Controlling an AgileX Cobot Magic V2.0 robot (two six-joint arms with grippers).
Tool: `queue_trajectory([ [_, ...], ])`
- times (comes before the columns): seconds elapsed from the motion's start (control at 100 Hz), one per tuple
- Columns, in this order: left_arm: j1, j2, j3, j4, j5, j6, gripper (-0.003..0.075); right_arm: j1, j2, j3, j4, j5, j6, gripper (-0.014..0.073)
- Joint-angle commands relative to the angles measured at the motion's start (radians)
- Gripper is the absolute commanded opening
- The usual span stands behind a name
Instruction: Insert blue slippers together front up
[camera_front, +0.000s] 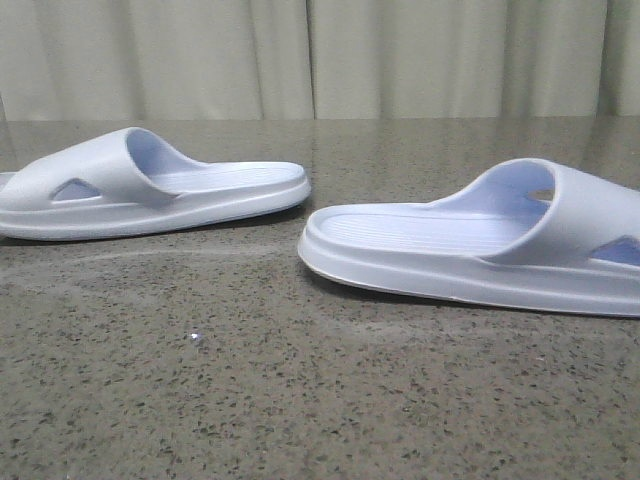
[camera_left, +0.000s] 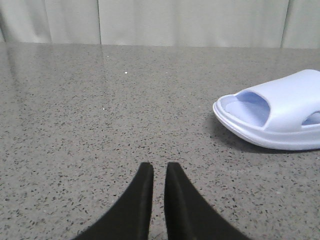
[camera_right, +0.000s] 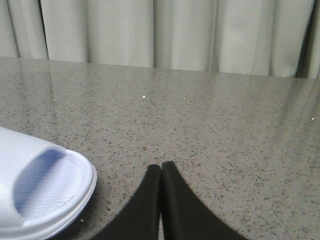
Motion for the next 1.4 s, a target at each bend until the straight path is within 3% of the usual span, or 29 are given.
queue_trajectory([
  [0.0,0.005,0.01,0.009,-0.011,-0.087,-0.009,0.0015,-0.004,0.009,0.021,-0.009,-0.073,-0.005,-0.0078],
  [0.2,0.005,0.01,0.009,-0.057,-0.118,-0.009,0.0015,-0.004,0.009,0.021,0.017,-0.079,-0.005,-0.0078],
  [0.4,0.005,0.01,0.009,-0.203,-0.136,-0.009,0.0015,-0.004,0.009,0.021,0.161,-0.118,-0.005,-0.0078],
  [0.69,0.005,0.01,0.007,-0.552,-0.22,-0.009,0.0015,-0.004,0.009,0.02,0.344,-0.271,-0.003,-0.0078],
  [0.81,0.005,0.01,-0.015,-0.61,-0.221,-0.009,0.0015,-0.004,0.009,0.014,0.503,-0.27,-0.003,-0.0078],
  [0.97,0.005,0.05,-0.098,-0.549,-0.139,-0.009,0.0015,-0.004,0.039,-0.054,0.513,-0.173,-0.005,-0.0077],
  [1.1,0.005,0.17,-0.244,-0.429,-0.076,-0.007,0.0015,-0.004,0.171,-0.147,0.513,-0.102,-0.036,-0.0077],
  [1.27,0.005,0.401,-0.468,-0.167,0.163,-0.007,0.0015,-0.004,0.44,-0.316,0.461,0.088,-0.105,-0.0077],
  [1.39,0.005,0.528,-0.565,-0.125,0.309,-0.007,0.0015,-0.004,0.606,-0.432,0.407,0.261,-0.105,-0.0078],
])
